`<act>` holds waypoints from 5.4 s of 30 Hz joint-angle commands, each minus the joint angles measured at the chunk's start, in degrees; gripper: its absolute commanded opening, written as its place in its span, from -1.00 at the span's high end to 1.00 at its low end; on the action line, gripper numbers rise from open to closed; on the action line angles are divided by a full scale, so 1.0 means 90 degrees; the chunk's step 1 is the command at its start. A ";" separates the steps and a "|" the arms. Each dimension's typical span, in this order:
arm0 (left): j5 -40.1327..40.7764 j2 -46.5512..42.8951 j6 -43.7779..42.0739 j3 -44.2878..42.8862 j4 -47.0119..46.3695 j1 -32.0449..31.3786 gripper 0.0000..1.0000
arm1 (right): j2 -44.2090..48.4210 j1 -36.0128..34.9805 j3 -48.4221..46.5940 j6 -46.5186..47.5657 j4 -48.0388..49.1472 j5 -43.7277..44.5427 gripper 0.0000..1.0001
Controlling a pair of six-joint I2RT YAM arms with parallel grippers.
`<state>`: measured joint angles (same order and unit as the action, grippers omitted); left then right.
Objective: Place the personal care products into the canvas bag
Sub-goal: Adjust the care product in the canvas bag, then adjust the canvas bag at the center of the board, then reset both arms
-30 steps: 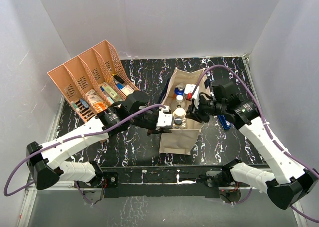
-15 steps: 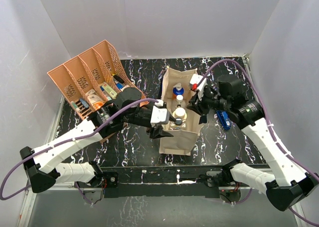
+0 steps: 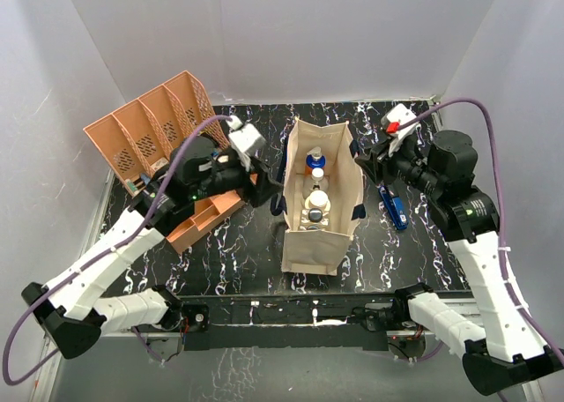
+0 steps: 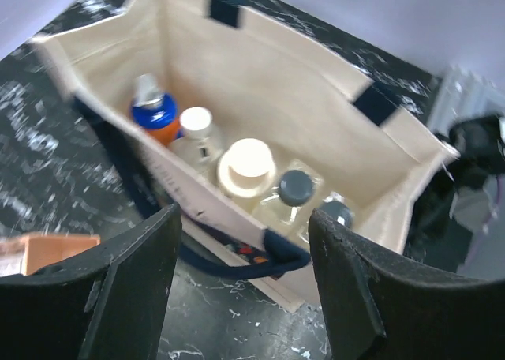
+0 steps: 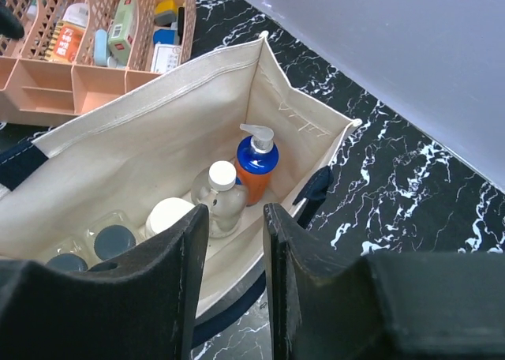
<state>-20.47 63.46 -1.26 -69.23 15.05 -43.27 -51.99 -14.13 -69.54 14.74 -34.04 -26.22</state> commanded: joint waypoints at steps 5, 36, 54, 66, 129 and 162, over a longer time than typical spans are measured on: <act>0.1076 -0.0143 0.1602 -0.0091 0.0408 0.0540 -0.24 | -0.0458 0.0018 -0.1032 -0.0307 -0.0721 0.0866 0.04; 0.1420 0.2559 0.3186 -0.2434 0.2141 0.0540 -0.17 | 0.0306 0.0435 -0.0258 -0.0261 -0.0846 0.0717 -0.05; 0.0722 0.3183 0.3431 -0.2695 0.1965 0.0453 0.90 | 0.0486 0.0477 -0.0044 -0.0263 -0.0837 0.0691 -0.06; 0.0806 0.3136 0.3422 -0.2908 0.1958 0.0432 1.00 | 0.0461 0.0477 0.0086 -0.0201 -0.0788 0.0629 -0.07; 0.0643 0.2202 0.3336 -0.2314 0.1773 0.0835 1.00 | -0.1209 0.0573 -0.0854 -0.1734 -0.0162 -0.0287 0.72; 0.3282 0.1193 -0.1034 -0.2916 0.1953 0.2152 -0.94 | -0.2881 0.0613 -0.3179 0.0377 -0.2097 0.1610 -0.98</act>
<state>6.33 78.26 -3.09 -94.00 30.61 -24.91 -83.83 -8.99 -101.80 15.97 -59.75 -16.25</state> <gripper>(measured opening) 0.970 0.987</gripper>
